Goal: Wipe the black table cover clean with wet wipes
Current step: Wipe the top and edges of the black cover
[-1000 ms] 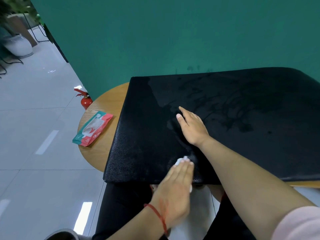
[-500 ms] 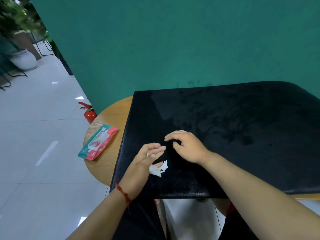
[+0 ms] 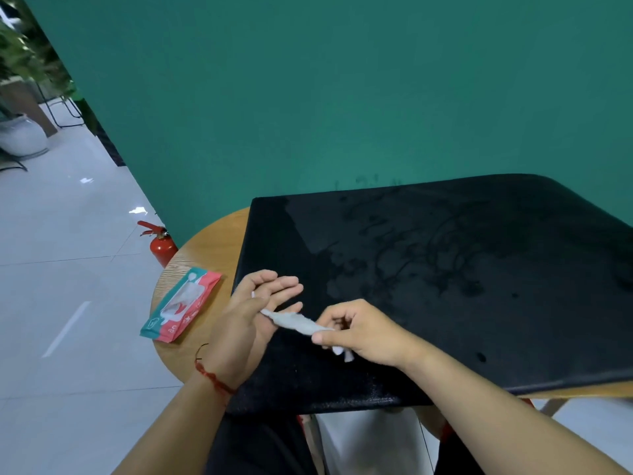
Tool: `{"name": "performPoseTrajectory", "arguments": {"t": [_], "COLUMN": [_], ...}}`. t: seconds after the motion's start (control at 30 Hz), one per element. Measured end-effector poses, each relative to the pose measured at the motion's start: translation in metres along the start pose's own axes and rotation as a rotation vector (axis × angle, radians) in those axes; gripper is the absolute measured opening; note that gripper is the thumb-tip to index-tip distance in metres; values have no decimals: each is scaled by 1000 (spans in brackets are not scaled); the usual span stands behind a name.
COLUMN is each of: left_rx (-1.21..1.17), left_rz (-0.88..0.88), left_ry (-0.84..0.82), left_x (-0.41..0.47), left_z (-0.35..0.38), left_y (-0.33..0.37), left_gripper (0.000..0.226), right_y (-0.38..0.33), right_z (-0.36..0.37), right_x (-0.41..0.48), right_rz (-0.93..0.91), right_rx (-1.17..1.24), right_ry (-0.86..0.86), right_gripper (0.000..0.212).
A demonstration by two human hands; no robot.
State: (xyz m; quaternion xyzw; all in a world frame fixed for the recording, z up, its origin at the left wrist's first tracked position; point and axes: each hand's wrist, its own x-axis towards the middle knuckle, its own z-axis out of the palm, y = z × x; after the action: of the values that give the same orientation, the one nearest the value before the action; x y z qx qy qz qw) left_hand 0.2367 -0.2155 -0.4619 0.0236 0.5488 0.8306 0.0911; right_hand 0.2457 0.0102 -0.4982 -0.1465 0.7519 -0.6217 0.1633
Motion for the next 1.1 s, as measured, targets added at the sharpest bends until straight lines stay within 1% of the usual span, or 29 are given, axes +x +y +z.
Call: {"name": "performPoseTrajectory", "arguments": {"t": [0.1, 0.2, 0.27, 0.3, 0.37, 0.4, 0.43, 0.47, 0.5, 0.53, 0.57, 0.6, 0.63, 0.73, 0.77, 0.8, 0.83, 0.9, 0.97, 1.0, 1.03, 1.1], "left_rx": [122, 263, 395, 478, 807, 984, 1073, 1069, 1017, 927, 826, 730, 651, 483, 421, 378, 392, 630, 855, 918, 947, 907], "left_rz": [-51, -121, -139, -156, -131, -56, 32, 93, 109, 73, 21, -24, -56, -147, -176, -193, -188, -107, -15, 2, -1, -46], "left_ry": [57, 55, 57, 25, -60, -84, -100, -131, -188, -261, -319, -327, -300, -213, -200, -184, -154, -104, -116, -120, -126, -183], "left_x": [6, 10, 11, 10, 7, 6, 4, 2, 0, -2, -3, -4, -5, -5, -4, -4, -3, -2, -2, -2, -3, -5], "left_z": [-27, -53, -57, -55, -45, -38, -28, -15, 0, 14, 29, 41, 50, 53, 50, 46, 42, 35, 28, 26, 23, 19], "left_y": [11, 10, 6, 3, -7, -13, -17, -19, -20, -22, -24, -27, -28, -33, -36, -36, -36, -32, -30, -28, -27, -27], "left_gripper": [27, 24, 24, 27, 33, 32, 33, 38, 47, 53, 53, 46, 37, 13, 11, 14, 18, 24, 32, 36, 37, 29], "right_y": [2, 5, 6, 5, 2, -1, -4, -9, -14, -21, -27, -32, -35, -37, -36, -34, -31, -27, -25, -24, -25, -29], "right_z": [-18, -39, -47, -47, -43, -39, -36, -34, -33, -32, -32, -32, -31, -37, -42, -46, -51, -59, -64, -66, -66, -62], "right_x": [-8, -16, -17, -17, -16, -15, -14, -13, -12, -12, -12, -12, -12, -15, -17, -19, -22, -25, -27, -27, -27, -25], "right_rz": [-9, -1, 17, 20, 1, -18, -45, -73, -92, -90, -76, -59, -44, 10, 30, 53, 79, 142, 176, 172, 158, 121], "right_rx": [-6, -40, -53, -47, -91, -144, -187, -202, -183, -145, -100, -54, -17, -11, -33, -54, -78, -154, -219, -233, -236, -171], "right_ry": [129, 245, 292, 300, 312, 313, 311, 302, 287, 266, 242, 222, 215, 269, 293, 308, 316, 317, 311, 329, 360, 424], "right_gripper": [5, 4, 8, 10, 14, 18, 22, 23, 21, 18, 19, 21, 23, 32, 37, 45, 52, 63, 66, 65, 62, 57]}}
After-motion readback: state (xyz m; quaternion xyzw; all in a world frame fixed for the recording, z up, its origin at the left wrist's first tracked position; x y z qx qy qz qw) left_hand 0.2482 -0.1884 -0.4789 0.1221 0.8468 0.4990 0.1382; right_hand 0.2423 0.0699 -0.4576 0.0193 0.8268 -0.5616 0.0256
